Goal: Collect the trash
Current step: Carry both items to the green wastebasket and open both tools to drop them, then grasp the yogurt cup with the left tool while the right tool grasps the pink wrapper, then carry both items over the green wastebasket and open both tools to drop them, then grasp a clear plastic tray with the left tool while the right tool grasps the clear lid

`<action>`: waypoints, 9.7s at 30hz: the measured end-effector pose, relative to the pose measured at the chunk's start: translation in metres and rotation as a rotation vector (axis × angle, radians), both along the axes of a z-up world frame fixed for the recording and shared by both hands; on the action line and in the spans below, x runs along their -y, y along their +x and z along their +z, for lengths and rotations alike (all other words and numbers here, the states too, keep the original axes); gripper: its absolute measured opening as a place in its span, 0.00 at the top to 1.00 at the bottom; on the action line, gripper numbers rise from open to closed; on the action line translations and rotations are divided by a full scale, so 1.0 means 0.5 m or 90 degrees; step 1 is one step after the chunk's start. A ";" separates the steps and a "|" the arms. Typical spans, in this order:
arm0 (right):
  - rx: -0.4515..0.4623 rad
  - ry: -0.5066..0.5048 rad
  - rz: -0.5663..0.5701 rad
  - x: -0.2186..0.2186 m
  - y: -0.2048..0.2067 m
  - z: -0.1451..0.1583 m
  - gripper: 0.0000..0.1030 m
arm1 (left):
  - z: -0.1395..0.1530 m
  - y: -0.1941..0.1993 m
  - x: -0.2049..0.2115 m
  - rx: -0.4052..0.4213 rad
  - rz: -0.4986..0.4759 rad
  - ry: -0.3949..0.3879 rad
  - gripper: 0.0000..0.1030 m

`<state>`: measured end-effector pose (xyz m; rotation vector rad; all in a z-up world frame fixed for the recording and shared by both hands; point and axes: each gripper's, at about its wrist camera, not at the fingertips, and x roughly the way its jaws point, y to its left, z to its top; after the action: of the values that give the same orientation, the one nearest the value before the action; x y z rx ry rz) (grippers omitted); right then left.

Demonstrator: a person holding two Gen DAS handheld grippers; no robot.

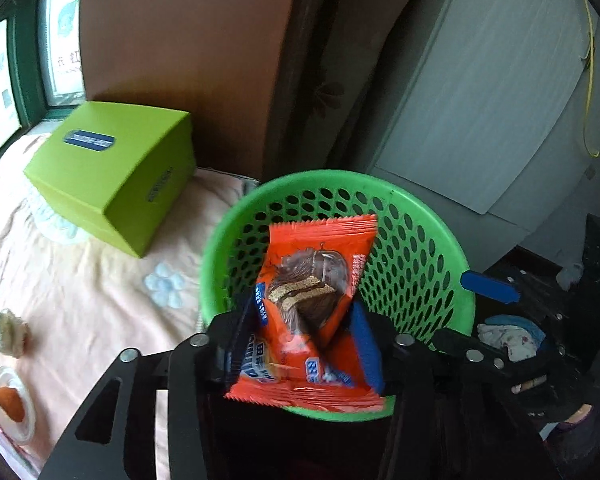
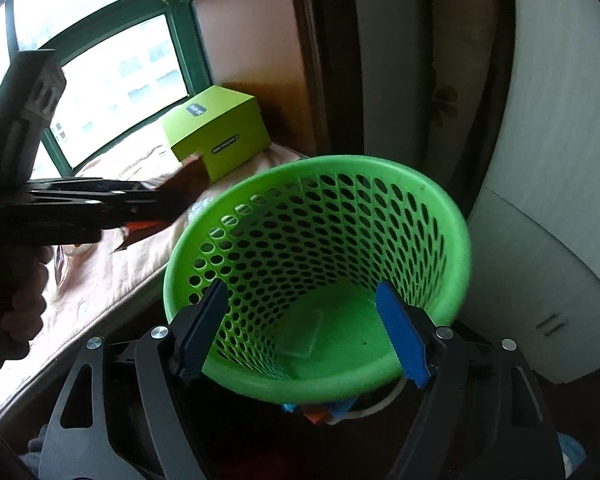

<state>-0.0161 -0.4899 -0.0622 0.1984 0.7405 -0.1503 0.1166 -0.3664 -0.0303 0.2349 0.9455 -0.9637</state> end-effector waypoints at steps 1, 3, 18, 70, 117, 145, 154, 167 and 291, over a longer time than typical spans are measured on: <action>0.001 0.003 -0.002 0.004 -0.005 -0.001 0.25 | -0.003 -0.001 0.006 -0.003 -0.001 0.001 0.48; 0.001 0.009 -0.005 0.009 -0.013 -0.003 0.25 | -0.009 -0.004 0.019 -0.009 -0.004 0.003 0.45; 0.021 0.017 0.037 -0.053 -0.014 0.006 0.25 | 0.027 -0.006 -0.104 0.016 0.095 -0.003 0.39; -0.010 -0.017 0.253 -0.479 0.172 0.010 0.25 | -0.160 0.085 -0.724 -0.057 0.305 0.003 0.32; -0.141 -0.103 0.355 -0.780 0.442 -0.136 0.34 | -0.051 0.004 -0.922 0.016 0.449 -0.051 0.36; -0.095 0.033 0.302 -0.652 0.371 -0.078 0.71 | -0.019 -0.004 -0.832 0.026 0.405 -0.058 0.36; -0.103 -0.014 0.280 -0.670 0.370 -0.095 0.28 | -0.027 0.000 -0.840 0.018 0.410 -0.054 0.35; -0.147 -0.009 0.220 -0.655 0.389 -0.148 0.35 | -0.043 0.001 -0.852 0.004 0.413 -0.061 0.35; -0.059 0.009 0.272 -0.474 0.220 -0.045 0.25 | -0.201 0.305 -0.814 -0.205 0.754 0.120 0.29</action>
<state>0.0937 -0.2530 -0.0848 0.0429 0.8600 0.2541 0.2692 0.0405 -0.1306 -0.3279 1.2252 0.1919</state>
